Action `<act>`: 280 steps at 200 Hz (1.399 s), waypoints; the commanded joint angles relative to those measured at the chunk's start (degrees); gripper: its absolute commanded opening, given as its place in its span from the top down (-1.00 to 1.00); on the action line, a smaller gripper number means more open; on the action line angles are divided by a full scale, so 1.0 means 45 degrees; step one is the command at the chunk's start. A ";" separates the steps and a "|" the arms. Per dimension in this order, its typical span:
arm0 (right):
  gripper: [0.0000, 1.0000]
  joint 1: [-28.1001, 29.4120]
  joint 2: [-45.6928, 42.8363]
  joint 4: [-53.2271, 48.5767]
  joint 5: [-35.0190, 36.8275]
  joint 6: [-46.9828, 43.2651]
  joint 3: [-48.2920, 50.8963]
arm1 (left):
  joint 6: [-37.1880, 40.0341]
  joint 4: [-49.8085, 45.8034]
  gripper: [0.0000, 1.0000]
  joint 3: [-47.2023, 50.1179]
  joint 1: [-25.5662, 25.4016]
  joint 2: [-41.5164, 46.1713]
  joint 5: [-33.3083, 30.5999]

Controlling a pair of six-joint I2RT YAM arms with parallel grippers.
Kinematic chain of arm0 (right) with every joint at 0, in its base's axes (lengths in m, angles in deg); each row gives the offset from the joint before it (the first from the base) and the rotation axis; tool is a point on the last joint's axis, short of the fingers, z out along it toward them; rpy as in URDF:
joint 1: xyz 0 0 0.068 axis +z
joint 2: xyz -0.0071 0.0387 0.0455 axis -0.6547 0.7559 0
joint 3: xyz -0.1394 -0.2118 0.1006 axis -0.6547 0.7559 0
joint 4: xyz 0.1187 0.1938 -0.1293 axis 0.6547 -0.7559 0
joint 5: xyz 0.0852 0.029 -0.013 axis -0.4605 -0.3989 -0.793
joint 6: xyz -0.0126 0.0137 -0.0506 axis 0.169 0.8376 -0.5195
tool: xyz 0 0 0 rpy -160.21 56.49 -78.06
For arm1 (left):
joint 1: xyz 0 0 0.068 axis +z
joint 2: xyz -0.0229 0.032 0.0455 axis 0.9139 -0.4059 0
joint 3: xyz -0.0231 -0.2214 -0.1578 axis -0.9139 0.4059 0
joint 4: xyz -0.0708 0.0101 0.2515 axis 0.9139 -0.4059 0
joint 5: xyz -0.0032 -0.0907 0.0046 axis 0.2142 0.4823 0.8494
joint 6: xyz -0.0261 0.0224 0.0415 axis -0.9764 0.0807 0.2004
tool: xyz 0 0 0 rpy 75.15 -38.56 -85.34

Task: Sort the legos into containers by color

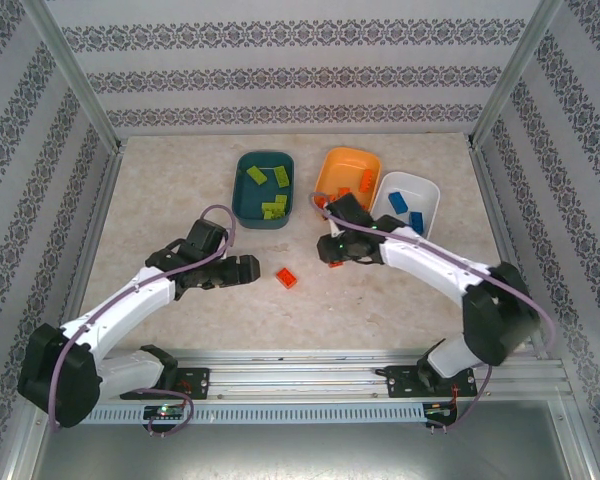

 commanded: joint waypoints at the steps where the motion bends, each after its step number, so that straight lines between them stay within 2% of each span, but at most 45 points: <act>1: 0.46 -0.0729 -0.0997 -0.0468 -0.0562 0.0110 -0.0014 | 0.0255 0.0728 -0.69 -0.0083 -0.0269 -0.0106 0.0368; 38: 0.44 -0.2271 -0.1087 -0.0676 -0.1162 -0.0321 -0.1230 | 0.0418 0.1181 -0.72 -0.0033 -0.0761 -0.0283 0.0507; 93: 0.45 -0.3851 0.1325 -0.0342 -0.1954 -0.0588 -0.3696 | 0.0839 0.1049 -0.84 0.0067 -0.1360 -0.0169 0.0536; 138: 0.47 -0.4267 0.3731 -0.0380 -0.2312 -0.0584 -0.5813 | 0.0962 0.0816 -1.00 0.0397 -0.1454 0.0320 0.0335; 200: 0.45 -0.4431 0.6220 -0.0766 -0.2383 -0.0652 -0.8030 | 0.1124 0.0206 -1.00 0.0537 -0.1493 0.0952 0.0155; 217: 0.36 -0.4486 0.6695 -0.0878 -0.2349 -0.0686 -0.8484 | 0.1108 0.0033 -1.00 0.0535 -0.1502 0.1095 0.0135; 242: 0.04 -0.4577 0.7118 -0.1404 -0.2387 -0.0817 -0.9338 | 0.1104 -0.0439 -1.00 0.0456 -0.1495 0.1406 -0.0249; 280: -0.08 -0.4617 0.5843 -0.1204 -0.2305 -0.0908 -0.8865 | 0.1222 -0.0702 -1.00 0.0290 -0.1495 0.1627 -0.0441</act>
